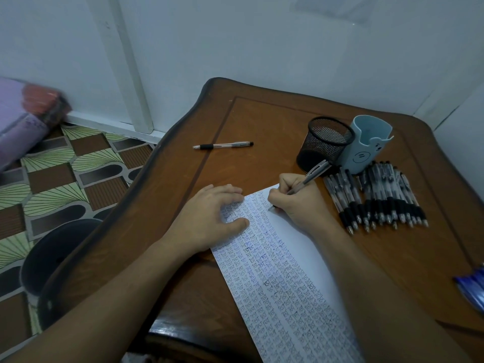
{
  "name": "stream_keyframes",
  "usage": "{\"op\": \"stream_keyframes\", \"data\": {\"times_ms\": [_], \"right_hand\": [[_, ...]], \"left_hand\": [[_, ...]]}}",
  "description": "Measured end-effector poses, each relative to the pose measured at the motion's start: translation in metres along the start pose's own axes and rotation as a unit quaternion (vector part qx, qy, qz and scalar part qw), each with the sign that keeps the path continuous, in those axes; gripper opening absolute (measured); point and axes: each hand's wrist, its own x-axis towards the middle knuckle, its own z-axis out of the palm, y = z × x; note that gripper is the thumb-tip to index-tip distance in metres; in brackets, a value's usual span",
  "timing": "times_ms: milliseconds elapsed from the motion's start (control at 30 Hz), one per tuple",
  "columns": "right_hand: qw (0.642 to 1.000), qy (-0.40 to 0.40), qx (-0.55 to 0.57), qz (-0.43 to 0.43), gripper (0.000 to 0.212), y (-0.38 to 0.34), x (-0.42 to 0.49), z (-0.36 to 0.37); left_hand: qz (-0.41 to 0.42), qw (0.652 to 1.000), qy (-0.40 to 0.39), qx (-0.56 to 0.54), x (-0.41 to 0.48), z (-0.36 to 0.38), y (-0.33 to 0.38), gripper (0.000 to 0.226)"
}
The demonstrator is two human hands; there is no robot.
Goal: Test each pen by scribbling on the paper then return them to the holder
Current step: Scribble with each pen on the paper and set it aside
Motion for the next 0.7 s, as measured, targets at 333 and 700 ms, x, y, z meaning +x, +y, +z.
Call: {"op": "stream_keyframes", "data": {"times_ms": [333, 700], "right_hand": [[1.0, -0.001, 0.009, 0.007, 0.05, 0.0001, -0.0008, -0.0002], [1.0, 0.017, -0.006, -0.009, 0.047, -0.0014, -0.0017, -0.0006]], "left_hand": [[0.0, 1.0, -0.003, 0.001, -0.0004, -0.0001, 0.0005, 0.069], [0.001, 1.0, -0.002, -0.003, -0.0001, 0.0002, -0.0001, 0.068]]}}
